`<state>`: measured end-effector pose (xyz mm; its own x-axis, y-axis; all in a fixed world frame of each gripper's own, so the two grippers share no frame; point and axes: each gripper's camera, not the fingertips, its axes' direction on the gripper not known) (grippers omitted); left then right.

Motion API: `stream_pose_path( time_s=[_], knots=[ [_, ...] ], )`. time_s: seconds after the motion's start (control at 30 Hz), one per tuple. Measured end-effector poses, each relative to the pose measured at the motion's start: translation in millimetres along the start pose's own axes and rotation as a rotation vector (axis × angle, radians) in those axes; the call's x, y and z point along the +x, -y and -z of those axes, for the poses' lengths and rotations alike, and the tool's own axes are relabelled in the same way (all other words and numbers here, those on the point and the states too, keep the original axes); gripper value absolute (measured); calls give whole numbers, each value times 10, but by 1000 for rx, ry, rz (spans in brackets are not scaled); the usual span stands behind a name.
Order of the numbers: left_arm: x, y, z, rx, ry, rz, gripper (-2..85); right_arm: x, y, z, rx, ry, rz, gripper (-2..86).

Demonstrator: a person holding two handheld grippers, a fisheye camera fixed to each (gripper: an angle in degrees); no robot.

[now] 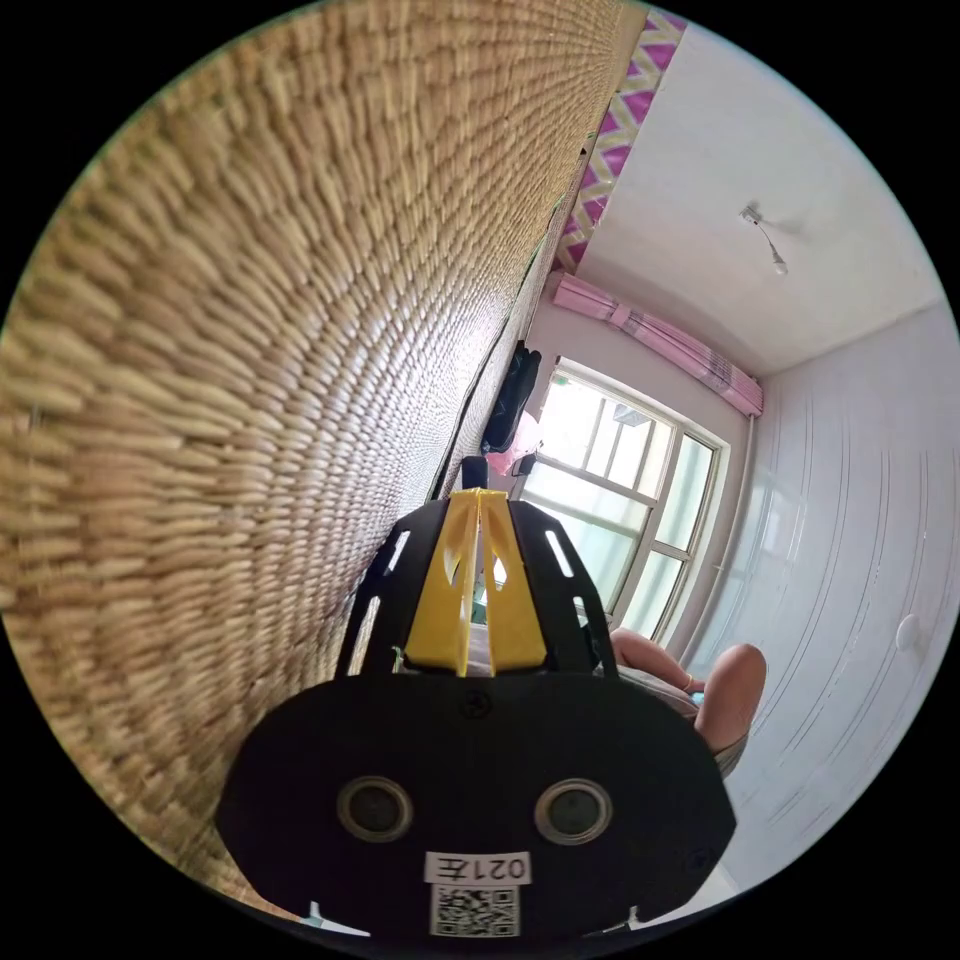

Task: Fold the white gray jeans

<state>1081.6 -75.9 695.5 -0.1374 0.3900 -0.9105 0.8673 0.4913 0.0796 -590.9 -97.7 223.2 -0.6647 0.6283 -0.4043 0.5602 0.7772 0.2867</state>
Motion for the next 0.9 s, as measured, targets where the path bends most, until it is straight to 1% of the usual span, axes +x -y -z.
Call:
stream_pose_path(
  time_s=[0.9],
  knots=[
    [45, 101, -144, -2, -1, -1, -9, 234, -187, 132, 1, -2, 0, -8]
  ],
)
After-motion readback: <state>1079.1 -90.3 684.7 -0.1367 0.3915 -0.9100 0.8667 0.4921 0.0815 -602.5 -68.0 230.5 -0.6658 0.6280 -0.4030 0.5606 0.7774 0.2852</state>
